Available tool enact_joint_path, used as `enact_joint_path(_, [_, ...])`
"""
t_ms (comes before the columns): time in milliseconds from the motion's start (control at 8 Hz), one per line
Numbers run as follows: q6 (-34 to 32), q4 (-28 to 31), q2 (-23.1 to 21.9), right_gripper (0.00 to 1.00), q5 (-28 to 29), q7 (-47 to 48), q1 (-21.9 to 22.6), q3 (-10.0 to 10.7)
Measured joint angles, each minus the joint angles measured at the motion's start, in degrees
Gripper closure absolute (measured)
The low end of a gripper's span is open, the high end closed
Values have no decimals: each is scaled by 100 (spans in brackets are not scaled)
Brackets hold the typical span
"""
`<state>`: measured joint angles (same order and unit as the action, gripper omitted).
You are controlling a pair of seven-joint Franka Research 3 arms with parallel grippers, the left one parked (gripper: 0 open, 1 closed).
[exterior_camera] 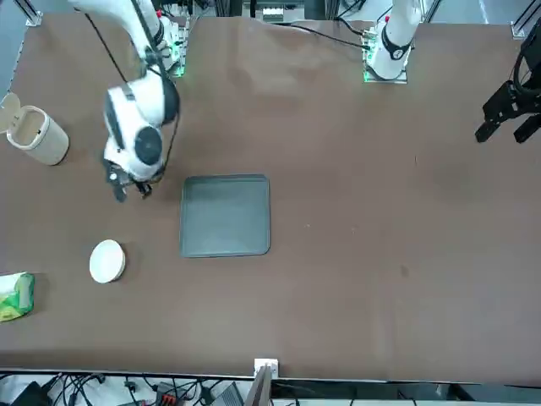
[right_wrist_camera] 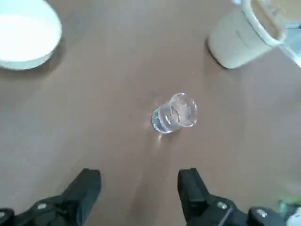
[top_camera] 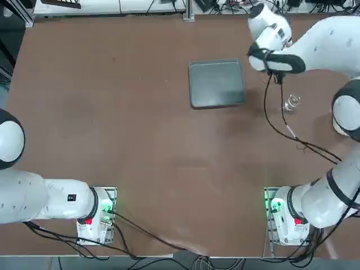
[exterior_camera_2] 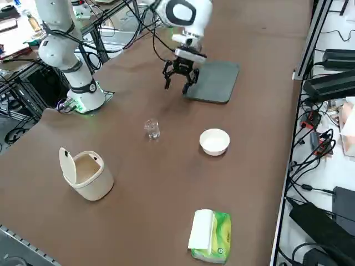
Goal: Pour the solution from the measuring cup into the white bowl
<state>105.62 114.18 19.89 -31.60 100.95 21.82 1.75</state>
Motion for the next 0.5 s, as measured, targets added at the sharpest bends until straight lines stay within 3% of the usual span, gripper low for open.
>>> enact_joint_path(500, [142, 0, 1092, 1, -956, 2986, -1, 100])
